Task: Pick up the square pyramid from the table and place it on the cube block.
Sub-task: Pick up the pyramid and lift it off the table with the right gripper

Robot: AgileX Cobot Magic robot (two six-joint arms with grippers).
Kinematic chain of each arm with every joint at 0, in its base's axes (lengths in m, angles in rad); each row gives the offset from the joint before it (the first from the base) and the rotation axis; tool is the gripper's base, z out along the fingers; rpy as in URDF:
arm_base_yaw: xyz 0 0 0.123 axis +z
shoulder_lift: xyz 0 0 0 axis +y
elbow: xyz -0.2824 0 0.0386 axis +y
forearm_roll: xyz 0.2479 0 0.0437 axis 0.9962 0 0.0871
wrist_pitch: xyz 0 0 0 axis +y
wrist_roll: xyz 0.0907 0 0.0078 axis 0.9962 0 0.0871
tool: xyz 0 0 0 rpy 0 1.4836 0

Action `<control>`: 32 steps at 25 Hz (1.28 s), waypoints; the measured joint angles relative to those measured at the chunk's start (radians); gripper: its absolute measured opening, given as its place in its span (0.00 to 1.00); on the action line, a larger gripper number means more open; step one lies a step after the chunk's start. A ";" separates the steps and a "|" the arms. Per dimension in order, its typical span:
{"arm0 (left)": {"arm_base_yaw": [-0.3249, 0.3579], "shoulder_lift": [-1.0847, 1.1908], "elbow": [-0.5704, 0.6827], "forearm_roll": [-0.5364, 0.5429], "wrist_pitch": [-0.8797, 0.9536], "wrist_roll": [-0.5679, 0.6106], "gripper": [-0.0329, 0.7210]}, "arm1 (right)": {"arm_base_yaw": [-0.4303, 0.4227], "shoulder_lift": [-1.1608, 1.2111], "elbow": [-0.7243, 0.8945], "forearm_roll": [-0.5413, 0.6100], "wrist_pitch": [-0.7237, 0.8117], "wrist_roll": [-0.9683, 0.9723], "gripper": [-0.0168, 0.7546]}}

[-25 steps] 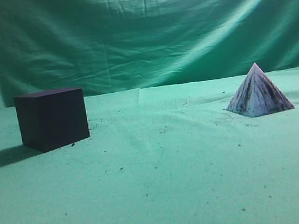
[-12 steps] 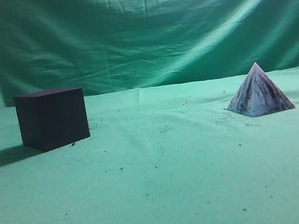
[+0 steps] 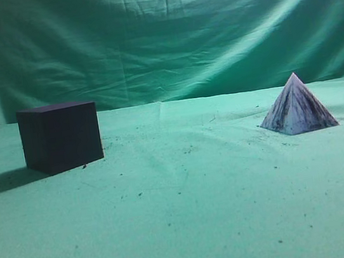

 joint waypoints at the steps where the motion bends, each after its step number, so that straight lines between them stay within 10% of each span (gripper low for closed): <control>1: 0.000 0.000 0.000 0.000 0.000 0.000 0.04 | 0.000 0.057 -0.041 0.000 0.047 -0.006 0.02; 9: 0.000 0.000 0.000 0.000 0.000 0.000 0.04 | 0.010 0.428 -0.228 0.062 0.284 -0.181 0.02; 18: 0.000 0.000 0.000 0.000 0.000 0.000 0.04 | 0.254 0.832 -0.413 0.006 0.311 -0.207 0.10; 25: 0.000 0.000 0.000 0.000 0.000 0.000 0.04 | 0.282 1.128 -0.574 0.049 0.339 -0.207 0.79; 32: 0.000 0.000 0.000 0.000 0.000 0.000 0.04 | 0.283 1.343 -0.734 0.073 0.431 -0.207 0.86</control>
